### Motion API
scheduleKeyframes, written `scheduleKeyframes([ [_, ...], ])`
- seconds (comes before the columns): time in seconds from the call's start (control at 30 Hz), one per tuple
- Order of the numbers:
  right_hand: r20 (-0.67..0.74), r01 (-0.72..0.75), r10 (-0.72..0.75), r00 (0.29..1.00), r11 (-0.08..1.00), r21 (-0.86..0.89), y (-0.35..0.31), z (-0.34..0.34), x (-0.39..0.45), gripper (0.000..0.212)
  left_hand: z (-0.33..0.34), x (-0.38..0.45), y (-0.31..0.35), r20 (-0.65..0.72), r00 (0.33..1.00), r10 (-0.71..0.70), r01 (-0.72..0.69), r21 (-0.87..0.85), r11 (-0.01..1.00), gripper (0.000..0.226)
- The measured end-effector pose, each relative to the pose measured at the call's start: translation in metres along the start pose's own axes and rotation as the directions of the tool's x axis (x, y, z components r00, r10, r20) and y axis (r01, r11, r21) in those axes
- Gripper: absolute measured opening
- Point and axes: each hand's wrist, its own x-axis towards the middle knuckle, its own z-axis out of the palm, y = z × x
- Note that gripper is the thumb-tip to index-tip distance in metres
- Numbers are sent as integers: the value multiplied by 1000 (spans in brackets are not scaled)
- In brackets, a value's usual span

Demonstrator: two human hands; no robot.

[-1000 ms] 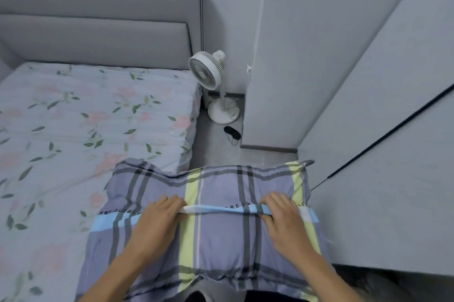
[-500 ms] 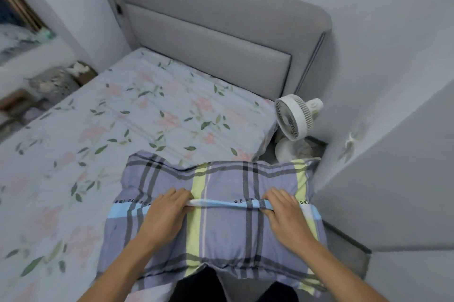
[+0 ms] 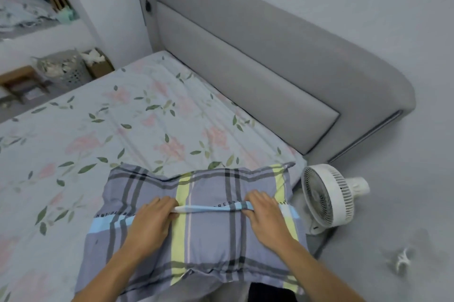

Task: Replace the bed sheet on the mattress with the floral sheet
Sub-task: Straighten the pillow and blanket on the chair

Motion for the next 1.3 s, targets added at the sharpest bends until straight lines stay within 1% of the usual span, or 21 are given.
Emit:
scheduleKeyframes([
  [0.1, 14, 6, -6, 1000, 1000, 11, 40, 9, 62, 24, 23, 69, -16, 20, 1000, -4, 3, 39, 999, 15],
  [0.2, 26, 3, -3, 1000, 1000, 23, 97, 29, 125, 17, 59, 148, -32, 65, 998, -13, 8, 90, 996, 13],
  [0.33, 30, -44, 43, 999, 998, 45, 183, 60, 206, 21, 120, 262, -44, 96, 995, -3, -11, 143, 990, 9],
  [0.37, 13, -56, 56, 998, 997, 46, 203, 66, 226, 21, 137, 292, -47, 90, 996, 12, -27, 165, 986, 12],
  [0.43, -28, -104, 106, 994, 993, 56, 237, 79, 266, 23, 167, 351, -55, 91, 995, 35, -52, 196, 979, 27],
  [0.5, -75, -151, 157, 985, 986, 72, 266, 93, 305, 24, 196, 412, -67, 73, 996, 57, -73, 242, 967, 33],
  [0.6, -121, -189, 197, 973, 979, 74, 297, 115, 358, 22, 230, 498, -87, 8, 996, 84, -82, 326, 942, 36],
  [0.67, -115, -205, 211, 971, 977, 58, 313, 132, 387, 24, 248, 543, -97, -49, 996, 69, -48, 344, 938, 36],
  [0.7, -109, -214, 215, 970, 977, 26, 319, 140, 397, 26, 258, 560, -100, -82, 996, 29, 1, 337, 941, 35],
  [0.73, -107, -216, 212, 971, 976, -24, 325, 149, 406, 29, 268, 573, -100, -108, 993, -44, 76, 311, 947, 35],
  [0.77, -94, -207, 200, 975, 976, -72, 329, 159, 412, 33, 278, 582, -99, -96, 983, -156, 177, 284, 942, 42],
  [0.8, -57, -196, 191, 980, 975, -104, 333, 169, 414, 42, 288, 588, -99, -19, 954, -299, 294, 261, 920, 59],
  [0.83, -9, -190, 190, 982, 974, -121, 337, 179, 416, 57, 299, 591, -100, 87, 894, -439, 410, 236, 881, 79],
  [0.87, 39, -188, 195, 980, 973, -132, 341, 189, 415, 74, 313, 593, -103, 200, 822, -533, 499, 199, 844, 95],
  [0.9, 75, -191, 203, 976, 972, -140, 345, 199, 415, 87, 326, 592, -107, 292, 769, -569, 550, 152, 821, 106],
  [0.93, 99, -188, 203, 974, 972, -143, 349, 207, 415, 96, 336, 592, -111, 342, 751, -564, 565, 108, 818, 112],
  [0.97, 108, -184, 199, 974, 973, -137, 354, 214, 416, 99, 345, 592, -115, 362, 755, -547, 560, 79, 825, 114],
  [1.03, 119, -180, 196, 973, 975, -127, 366, 222, 422, 98, 355, 595, -120, 364, 770, -524, 544, 55, 837, 113],
  [1.13, 154, -195, 213, 965, 973, -128, 375, 222, 429, 99, 354, 595, -120, 377, 767, -519, 530, 84, 844, 109],
  [1.2, 166, -201, 219, 962, 973, -117, 370, 216, 427, 99, 342, 584, -118, 342, 798, -497, 489, 115, 865, 104],
  [1.3, 170, -198, 216, 961, 973, -116, 347, 194, 418, 92, 303, 552, -107, 262, 863, -432, 413, 128, 902, 92],
])
